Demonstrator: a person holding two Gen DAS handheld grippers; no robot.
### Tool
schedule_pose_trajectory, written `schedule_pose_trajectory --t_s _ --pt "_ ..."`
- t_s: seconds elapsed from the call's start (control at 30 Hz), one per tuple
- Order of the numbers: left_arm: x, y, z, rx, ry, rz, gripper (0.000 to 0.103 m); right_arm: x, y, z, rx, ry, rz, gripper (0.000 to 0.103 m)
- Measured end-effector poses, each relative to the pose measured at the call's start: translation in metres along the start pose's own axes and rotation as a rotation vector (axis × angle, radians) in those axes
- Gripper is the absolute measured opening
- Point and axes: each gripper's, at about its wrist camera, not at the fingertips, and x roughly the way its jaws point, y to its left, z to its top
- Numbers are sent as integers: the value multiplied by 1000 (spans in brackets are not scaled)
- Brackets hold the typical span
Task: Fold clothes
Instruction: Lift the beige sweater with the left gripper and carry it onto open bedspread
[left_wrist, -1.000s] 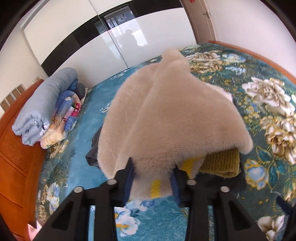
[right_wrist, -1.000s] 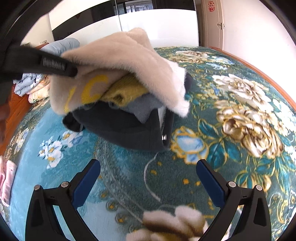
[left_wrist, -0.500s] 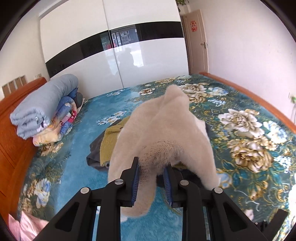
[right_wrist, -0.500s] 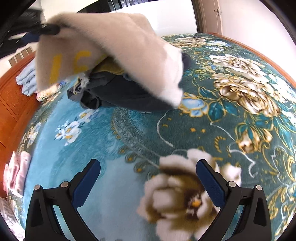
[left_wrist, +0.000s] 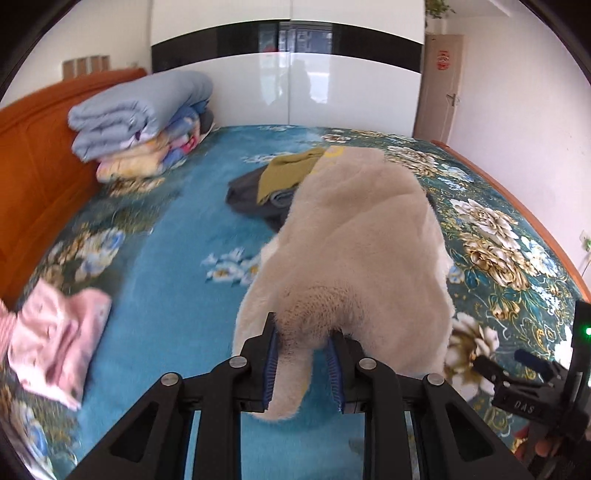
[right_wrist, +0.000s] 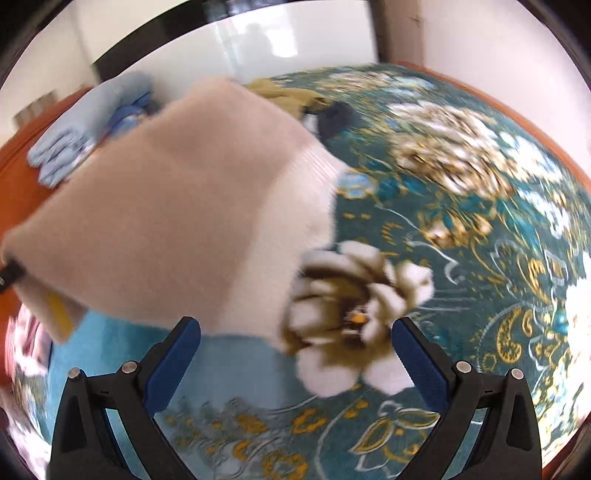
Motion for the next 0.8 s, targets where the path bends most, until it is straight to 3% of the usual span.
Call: schedule_pose_trajectory --t_s 0.2,0.4,0.67,0.8 --pt "-38 43 -19 -91 -31 7 24 -12 51 -2 -118 -7 43 103" --pt "-62 95 -27 -147 -83 76 23 -18 80 -8 -168 2 55 103" --pt "-23 112 -64 -236 38 69 23 -27 100 -23 -239 11 50 103" --pt "-23 134 -72 -341 55 -16 27 -31 107 -26 -267 5 38 103"
